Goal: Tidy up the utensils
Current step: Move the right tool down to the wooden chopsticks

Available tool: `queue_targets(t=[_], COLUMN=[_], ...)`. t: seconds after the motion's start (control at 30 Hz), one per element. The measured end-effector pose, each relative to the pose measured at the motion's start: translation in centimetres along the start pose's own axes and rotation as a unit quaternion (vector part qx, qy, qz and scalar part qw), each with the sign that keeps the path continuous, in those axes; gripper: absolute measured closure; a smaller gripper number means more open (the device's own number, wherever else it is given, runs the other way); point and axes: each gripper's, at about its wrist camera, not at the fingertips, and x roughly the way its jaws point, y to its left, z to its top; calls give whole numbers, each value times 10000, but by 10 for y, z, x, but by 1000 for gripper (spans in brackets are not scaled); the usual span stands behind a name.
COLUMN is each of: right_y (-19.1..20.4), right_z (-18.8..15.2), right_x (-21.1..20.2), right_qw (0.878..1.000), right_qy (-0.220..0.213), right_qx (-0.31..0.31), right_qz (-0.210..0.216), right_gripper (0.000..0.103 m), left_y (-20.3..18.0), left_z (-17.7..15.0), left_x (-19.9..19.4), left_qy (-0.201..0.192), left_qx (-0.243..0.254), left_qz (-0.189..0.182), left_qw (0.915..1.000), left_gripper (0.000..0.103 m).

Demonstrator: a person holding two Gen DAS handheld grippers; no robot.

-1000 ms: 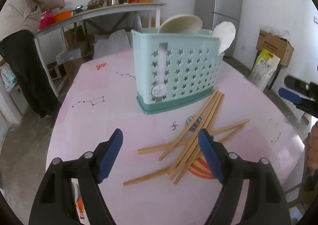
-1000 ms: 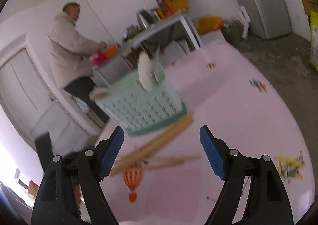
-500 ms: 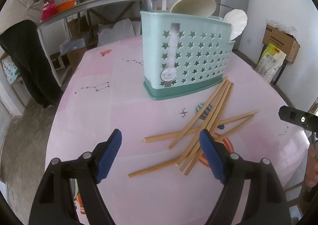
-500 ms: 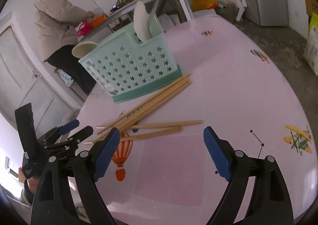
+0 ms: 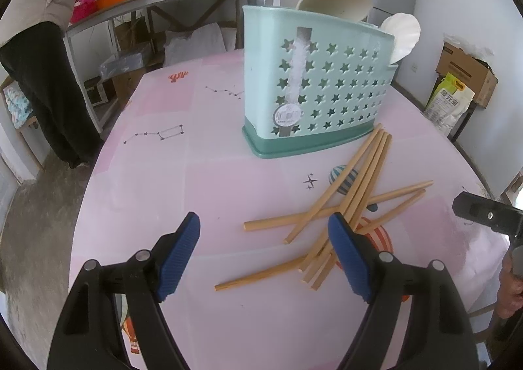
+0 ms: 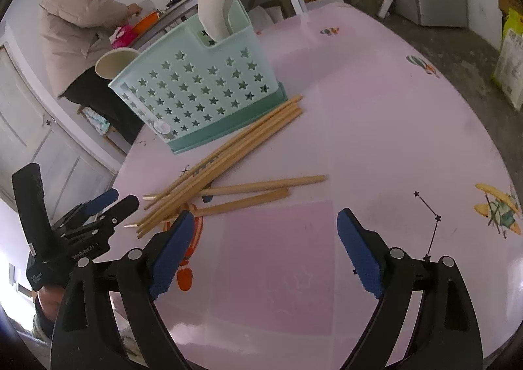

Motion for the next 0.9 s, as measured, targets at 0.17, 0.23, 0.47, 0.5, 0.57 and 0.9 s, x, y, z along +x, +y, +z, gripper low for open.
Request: queue_targets(t=[0.17, 0.23, 0.47, 0.5, 0.57, 0.9], right_y=[-2, -3, 0, 0, 2, 5], right_z=[-3, -4, -7, -8, -10, -13], right_x=[5, 6, 9, 9, 9, 8], right_qw=[9999, 9999, 9999, 9999, 9999, 9997], right_qy=[96, 110, 122, 123, 123, 59], right_qx=[57, 58, -18, -25, -78, -106], right_qz=[-27, -44, -79, -78, -87, -195], right_gripper=[16, 16, 13, 12, 11, 8], left_y=[2, 2, 5, 5, 7, 14], left_z=[1, 1, 3, 4, 4, 4], left_x=[2, 3, 9, 9, 10, 13], left_qy=[16, 27, 50, 47, 42, 68], left_qx=[-23, -36, -82, -89, -115, -229], left_qz=[0, 6, 14, 13, 19, -3], left_qw=[10000, 10000, 10000, 9999, 9999, 9997], left_gripper=[25, 25, 25, 25, 25, 25])
